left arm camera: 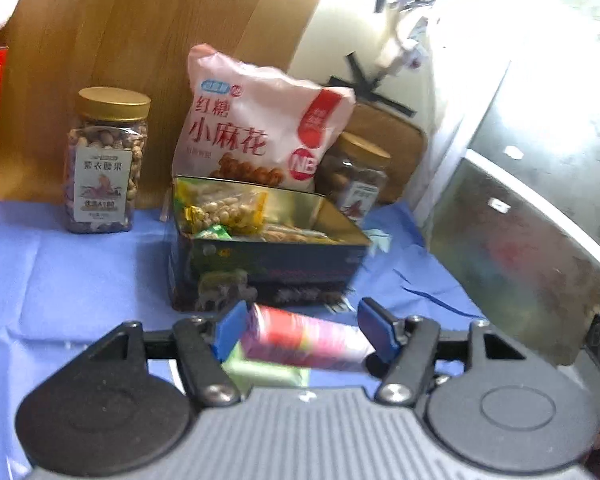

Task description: Organize snacks

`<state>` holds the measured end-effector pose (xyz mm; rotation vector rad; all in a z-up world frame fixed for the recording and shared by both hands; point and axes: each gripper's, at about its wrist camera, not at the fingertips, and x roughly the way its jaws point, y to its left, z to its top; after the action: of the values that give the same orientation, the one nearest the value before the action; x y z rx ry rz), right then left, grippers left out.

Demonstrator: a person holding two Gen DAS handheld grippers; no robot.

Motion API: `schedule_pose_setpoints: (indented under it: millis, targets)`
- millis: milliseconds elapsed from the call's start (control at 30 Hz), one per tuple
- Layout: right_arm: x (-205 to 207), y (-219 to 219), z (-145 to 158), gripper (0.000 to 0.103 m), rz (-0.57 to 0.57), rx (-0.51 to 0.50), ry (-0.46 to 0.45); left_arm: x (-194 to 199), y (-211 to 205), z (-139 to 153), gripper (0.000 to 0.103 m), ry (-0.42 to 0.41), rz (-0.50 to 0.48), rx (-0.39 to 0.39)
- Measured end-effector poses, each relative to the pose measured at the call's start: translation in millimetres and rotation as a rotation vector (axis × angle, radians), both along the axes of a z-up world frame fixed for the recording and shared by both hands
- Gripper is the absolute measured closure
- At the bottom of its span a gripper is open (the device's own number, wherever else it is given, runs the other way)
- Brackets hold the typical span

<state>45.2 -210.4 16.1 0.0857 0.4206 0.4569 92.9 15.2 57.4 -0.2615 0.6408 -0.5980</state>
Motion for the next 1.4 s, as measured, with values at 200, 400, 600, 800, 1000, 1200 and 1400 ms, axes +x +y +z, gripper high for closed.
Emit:
schedule_pose_setpoints:
  millis: [200,400,600,800,1000,1200,1400]
  targets:
    - [-37.1,36.0,-21.0,0.064,0.127,-0.114,0.035,-47.7,-3.4,-23.8,0.041,0.037,-0.045,0.061]
    - [-52.3,38.1,-27.9,0.054,0.121,-0.212,-0.011,-56.7,31.6,-37.3,0.041,0.114,0.029,0.031]
    - [-36.6,1.4,-26.5,0.045,-0.022,-0.175,0.055,-34.8,40.1,-40.2,0.038,0.181,0.042,-0.048]
    - [-10.3,-13.1,-34.3,0.041,-0.026,-0.196,0.111,-7.8,14.3,-54.0,0.035,0.211,0.03,0.007]
    - [-6.4,3.7,-46.4,0.066,0.023,-0.245,0.131,-1.7,-3.2,-67.4,0.049,0.237,0.007,0.063]
    - [-11.6,3.3,-20.8,0.067,-0.009,-0.199,0.027,-2.7,1.1,-37.7,0.049,0.171,0.026,0.055]
    - [28.5,8.5,20.4,0.066,-0.038,-0.189,-0.134,36.8,-4.8,5.7,0.049,0.058,0.063,0.08]
